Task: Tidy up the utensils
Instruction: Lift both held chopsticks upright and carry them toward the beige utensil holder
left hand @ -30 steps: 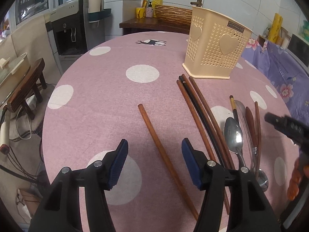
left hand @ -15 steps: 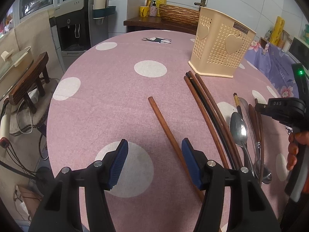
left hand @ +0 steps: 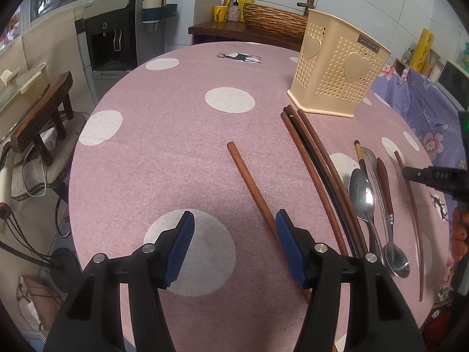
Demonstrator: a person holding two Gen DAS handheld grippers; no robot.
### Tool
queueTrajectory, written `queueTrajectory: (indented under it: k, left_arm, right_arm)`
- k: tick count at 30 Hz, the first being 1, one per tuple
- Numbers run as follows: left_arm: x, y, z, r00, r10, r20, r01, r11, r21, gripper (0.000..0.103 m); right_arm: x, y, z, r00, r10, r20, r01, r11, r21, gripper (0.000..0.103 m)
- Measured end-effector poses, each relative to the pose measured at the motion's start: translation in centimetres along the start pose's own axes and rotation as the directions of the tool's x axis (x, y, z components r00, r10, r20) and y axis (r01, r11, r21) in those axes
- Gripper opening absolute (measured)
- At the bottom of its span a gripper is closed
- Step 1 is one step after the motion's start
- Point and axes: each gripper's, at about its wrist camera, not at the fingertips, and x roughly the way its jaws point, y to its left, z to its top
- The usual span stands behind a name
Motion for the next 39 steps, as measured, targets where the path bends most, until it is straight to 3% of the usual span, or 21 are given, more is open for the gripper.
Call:
queueTrajectory:
  k: [2, 4, 7, 11, 16, 23, 30, 36, 39]
  left_arm:
    - [0.1, -0.1, 0.2, 1.0, 0.012, 0.001, -0.012, 1.0, 0.0, 0.058]
    - [0.2, -0.4, 0.3, 1.0, 0.028, 0.003, -0.028, 1.0, 0.006, 0.058]
    - [0.8, -1.1, 1.0, 0.998, 0.058, 0.01, -0.058, 0.998, 0.02, 0.058]
    - [2.2, -1.5, 1.7, 0.997, 0.077, -0.03, -0.077, 0.997, -0.006, 0.057]
    - [2.9, -1.2, 2.3, 0.993, 0.108, -0.039, -0.11, 0.992, -0.056, 0.055]
    - [3.5, -1.8, 2.6, 0.985, 0.169, -0.031, -0.17, 0.985, -0.035, 0.049]
    - [3.3, -2.7, 2.6, 0.986, 0.159, -0.041, -0.16, 0.987, -0.022, 0.023]
    - [3.4, -3.7, 2.5, 0.988, 0.151, -0.038, -0.151, 0.988, 0.012, 0.012]
    - [4.1, -3.7, 3.5, 0.989, 0.144, -0.047, -0.143, 0.99, 0.017, 0.01]
  right_arm:
    - [0.1, -0.2, -0.3, 1.0, -0.002, 0.017, 0.002, 1.0, 0.014, 0.012]
    - [0.0, 0.1, -0.6, 0.999, -0.015, 0.051, 0.015, 1.0, 0.003, 0.028]
    - [-0.9, 0.8, -1.1, 0.99, -0.058, 0.126, 0.062, 0.998, -0.031, 0.037]
    - [-1.7, 1.3, -1.3, 0.984, -0.088, 0.155, 0.1, 0.993, -0.069, 0.037]
    - [-0.9, 0.9, -1.5, 0.989, -0.096, 0.109, 0.104, 0.992, -0.075, 0.037]
    - [0.7, 1.2, -1.6, 0.993, -0.095, 0.076, 0.101, 0.992, -0.079, 0.035]
    - [1.6, 1.4, -0.6, 0.987, -0.135, 0.092, 0.141, 0.987, -0.071, 0.021]
    - [1.8, 1.5, -0.2, 0.986, -0.135, 0.1, 0.144, 0.986, -0.082, 0.009]
    - [1.9, 1.5, 0.1, 0.987, -0.124, 0.098, 0.132, 0.988, -0.081, 0.008]
